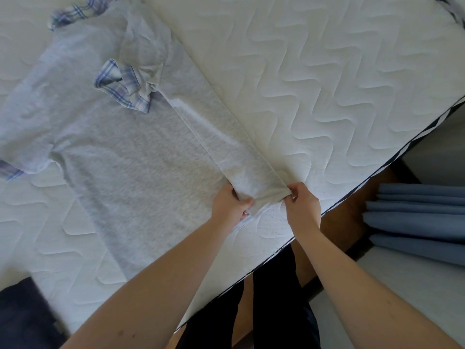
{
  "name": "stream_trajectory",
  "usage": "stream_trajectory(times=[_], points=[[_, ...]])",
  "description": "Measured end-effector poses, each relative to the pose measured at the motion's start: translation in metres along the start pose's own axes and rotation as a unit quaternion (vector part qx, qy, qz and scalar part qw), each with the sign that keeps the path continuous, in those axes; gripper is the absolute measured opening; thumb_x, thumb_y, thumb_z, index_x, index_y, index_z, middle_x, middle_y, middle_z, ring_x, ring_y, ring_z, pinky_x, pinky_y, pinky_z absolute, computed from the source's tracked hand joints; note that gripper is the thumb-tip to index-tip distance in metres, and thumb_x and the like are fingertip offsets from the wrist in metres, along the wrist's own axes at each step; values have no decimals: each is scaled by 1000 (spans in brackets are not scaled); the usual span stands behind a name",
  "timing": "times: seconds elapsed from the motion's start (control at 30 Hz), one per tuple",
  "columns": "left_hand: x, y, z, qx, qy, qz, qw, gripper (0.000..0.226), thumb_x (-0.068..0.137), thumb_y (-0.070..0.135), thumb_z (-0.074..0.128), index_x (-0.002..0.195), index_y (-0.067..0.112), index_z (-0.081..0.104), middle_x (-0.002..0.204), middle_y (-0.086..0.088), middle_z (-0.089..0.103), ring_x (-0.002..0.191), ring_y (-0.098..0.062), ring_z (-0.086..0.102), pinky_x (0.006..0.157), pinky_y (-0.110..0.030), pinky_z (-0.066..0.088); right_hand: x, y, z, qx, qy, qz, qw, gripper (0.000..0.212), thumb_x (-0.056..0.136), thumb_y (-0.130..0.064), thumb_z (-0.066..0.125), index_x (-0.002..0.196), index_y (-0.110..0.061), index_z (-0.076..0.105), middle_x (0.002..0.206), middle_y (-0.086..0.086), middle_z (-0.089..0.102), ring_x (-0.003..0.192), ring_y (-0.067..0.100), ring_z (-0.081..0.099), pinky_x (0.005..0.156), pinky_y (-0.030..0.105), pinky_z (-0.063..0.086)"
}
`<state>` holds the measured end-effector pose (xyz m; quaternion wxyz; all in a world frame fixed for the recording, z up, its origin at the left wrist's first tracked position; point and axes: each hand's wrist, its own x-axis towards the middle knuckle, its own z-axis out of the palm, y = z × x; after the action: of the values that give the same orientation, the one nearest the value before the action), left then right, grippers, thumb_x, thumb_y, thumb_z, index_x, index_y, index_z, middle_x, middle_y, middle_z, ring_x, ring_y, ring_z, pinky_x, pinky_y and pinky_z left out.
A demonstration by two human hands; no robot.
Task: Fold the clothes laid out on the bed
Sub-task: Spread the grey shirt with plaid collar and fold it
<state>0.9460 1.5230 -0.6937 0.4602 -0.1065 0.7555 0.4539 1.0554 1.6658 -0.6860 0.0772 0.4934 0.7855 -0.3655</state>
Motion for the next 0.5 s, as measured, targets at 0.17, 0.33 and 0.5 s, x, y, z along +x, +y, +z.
stream_trajectory(times=[0.17,0.33,0.5], points=[[-7,8,3,102,26,8,994,21,81,16,76,95,12,61,80,-8,70,60,-22,70,56,-35,60,-5,-4,-3,-59,-32,22,997,25,89,-10,52,107,-26,56,99,-7,59,92,22,57,86,45,50],[-5,17,-12,212,-37,-17,976,7,83,14,71,84,9,66,75,-11,74,60,-22,71,53,-32,59,-2,-17,-2,15,1,21,1000,26,93,-21,50,119,-23,52,111,-8,55,103,17,56,99,46,43],[-3,8,-18,224,-72,-43,971,17,85,19,74,78,4,72,70,-10,74,57,-19,68,54,-26,54,20,-33,-4,-62,-86,51,993,21,92,-41,62,101,-23,55,92,-3,62,89,25,61,83,42,49]])
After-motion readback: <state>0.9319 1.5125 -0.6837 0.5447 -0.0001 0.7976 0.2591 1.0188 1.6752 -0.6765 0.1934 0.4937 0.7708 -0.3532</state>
